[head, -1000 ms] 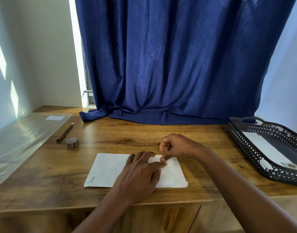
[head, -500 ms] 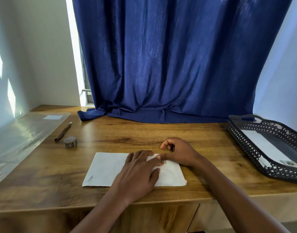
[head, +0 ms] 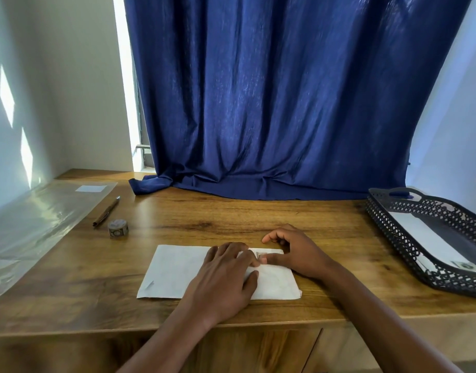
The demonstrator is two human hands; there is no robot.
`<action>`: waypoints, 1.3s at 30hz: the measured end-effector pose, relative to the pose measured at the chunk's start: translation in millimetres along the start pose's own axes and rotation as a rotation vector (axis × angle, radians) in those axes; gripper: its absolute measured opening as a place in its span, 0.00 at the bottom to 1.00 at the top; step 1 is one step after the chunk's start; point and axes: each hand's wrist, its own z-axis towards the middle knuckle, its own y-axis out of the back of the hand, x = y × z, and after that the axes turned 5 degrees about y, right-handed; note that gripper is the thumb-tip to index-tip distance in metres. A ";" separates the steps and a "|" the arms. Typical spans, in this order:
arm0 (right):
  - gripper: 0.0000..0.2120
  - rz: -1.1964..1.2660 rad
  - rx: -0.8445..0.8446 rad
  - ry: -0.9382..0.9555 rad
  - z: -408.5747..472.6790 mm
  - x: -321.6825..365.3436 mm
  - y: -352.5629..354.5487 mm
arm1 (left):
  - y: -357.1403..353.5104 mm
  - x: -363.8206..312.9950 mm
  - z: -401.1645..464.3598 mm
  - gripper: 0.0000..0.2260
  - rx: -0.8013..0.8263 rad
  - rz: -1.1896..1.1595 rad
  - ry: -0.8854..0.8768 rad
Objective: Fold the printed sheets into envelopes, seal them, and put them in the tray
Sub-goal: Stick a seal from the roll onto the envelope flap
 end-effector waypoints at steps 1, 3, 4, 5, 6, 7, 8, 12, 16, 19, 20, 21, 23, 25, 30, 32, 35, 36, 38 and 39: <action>0.30 -0.024 0.002 0.012 -2.4 -0.9 -0.5 | -0.8 0.3 0.2 0.13 -0.010 0.004 0.012; 0.32 -0.045 0.012 0.028 -6.3 -1.4 -0.8 | -1.7 0.5 0.6 0.15 -0.035 0.008 0.058; 0.32 -0.045 0.022 0.026 -8.6 -1.5 0.0 | -2.0 0.4 0.7 0.18 -0.042 0.016 0.083; 0.33 -0.032 0.034 0.017 -10.4 -1.6 1.8 | -2.2 0.2 0.9 0.21 -0.043 0.030 0.101; 0.33 0.003 0.041 0.005 -11.5 -1.4 4.4 | -2.3 0.1 1.0 0.24 -0.041 0.044 0.113; 0.32 0.057 0.038 -0.006 -11.5 -1.0 7.8 | -2.3 0.2 1.2 0.27 -0.040 0.055 0.118; 0.30 0.110 0.029 -0.015 -10.5 0.5 11.4 | -2.2 0.2 1.4 0.29 -0.041 0.061 0.118; 0.17 0.097 0.071 -0.015 3.9 16.8 21.4 | -3.1 1.7 2.2 0.30 -0.045 0.053 0.116; 0.18 -0.009 0.227 0.023 21.1 43.1 17.4 | -2.5 1.5 0.8 0.31 -0.091 0.072 0.075; 0.13 -0.019 0.343 0.055 32.3 63.0 16.8 | -0.7 -0.6 -1.5 0.31 -0.138 0.055 0.026; 0.13 -0.030 0.381 0.062 36.1 67.6 17.6 | -0.2 -1.2 -2.0 0.31 -0.150 0.046 0.011; 0.12 -0.049 0.425 0.065 39.7 70.8 18.4 | 0.1 -1.9 -2.5 0.31 -0.158 0.041 -0.002; 0.10 -0.082 0.518 0.055 43.8 76.0 20.2 | 0.6 -2.8 -2.8 0.30 -0.168 0.035 -0.026; 0.06 -0.063 0.567 0.021 42.6 75.8 21.9 | 1.3 -3.3 -3.0 0.29 -0.178 0.020 -0.053; 0.09 0.030 0.528 -0.100 13.7 62.5 45.4 | 4.4 -4.2 -1.0 0.24 -0.273 -0.026 -0.131; 0.13 0.042 0.471 -0.130 -4.9 51.9 65.0 | 4.0 -3.5 0.5 0.23 -0.294 -0.087 -0.109; 0.11 0.088 0.332 -0.158 -38.5 33.3 108.2 | 2.9 -7.9 9.2 0.23 -0.306 -0.248 -0.055; 0.11 0.089 0.280 -0.168 -50.3 27.1 125.8 | 2.1 -11.4 14.4 0.23 -0.301 -0.294 -0.035; 0.11 0.083 0.144 -0.208 -73.8 15.6 161.8 | -2.0 -20.5 27.0 0.25 -0.261 -0.342 -0.003; 0.10 0.082 0.054 -0.237 -84.0 9.2 178.9 | -5.6 -26.1 33.7 0.27 -0.219 -0.353 0.014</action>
